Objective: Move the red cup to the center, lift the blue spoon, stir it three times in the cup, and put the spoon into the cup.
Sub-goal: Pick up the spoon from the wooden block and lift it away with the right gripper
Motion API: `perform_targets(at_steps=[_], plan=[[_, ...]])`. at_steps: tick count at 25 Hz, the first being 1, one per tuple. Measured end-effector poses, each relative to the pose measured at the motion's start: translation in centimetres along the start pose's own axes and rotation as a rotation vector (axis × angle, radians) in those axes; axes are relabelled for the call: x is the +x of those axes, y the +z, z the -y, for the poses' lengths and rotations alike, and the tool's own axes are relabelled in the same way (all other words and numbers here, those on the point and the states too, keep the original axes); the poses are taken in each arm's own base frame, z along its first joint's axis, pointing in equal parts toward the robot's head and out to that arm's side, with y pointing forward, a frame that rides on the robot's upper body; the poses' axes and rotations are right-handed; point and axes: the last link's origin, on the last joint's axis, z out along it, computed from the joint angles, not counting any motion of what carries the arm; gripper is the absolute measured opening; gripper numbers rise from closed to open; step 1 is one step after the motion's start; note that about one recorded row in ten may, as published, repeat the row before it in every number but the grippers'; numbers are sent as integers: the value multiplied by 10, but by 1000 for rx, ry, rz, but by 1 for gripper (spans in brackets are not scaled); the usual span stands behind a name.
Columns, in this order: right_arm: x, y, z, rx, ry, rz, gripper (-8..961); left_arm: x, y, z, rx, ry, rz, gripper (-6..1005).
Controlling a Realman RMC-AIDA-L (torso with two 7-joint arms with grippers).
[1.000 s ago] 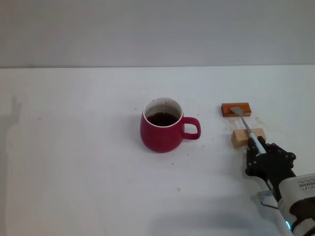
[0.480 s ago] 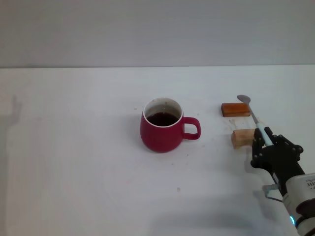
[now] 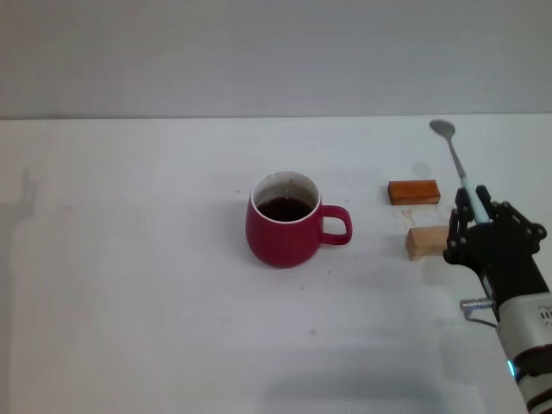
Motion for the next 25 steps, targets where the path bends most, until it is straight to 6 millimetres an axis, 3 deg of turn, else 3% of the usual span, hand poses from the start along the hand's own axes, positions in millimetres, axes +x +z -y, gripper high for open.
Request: perform_targets(at_steps=[13,25], plan=[[-64,3,-18,-12,-18,24,153,-1,1,0,2,0,6,862],[-87,5,-22,-48,-12,-15,153,-1,1,-2,0,-3,6,862]])
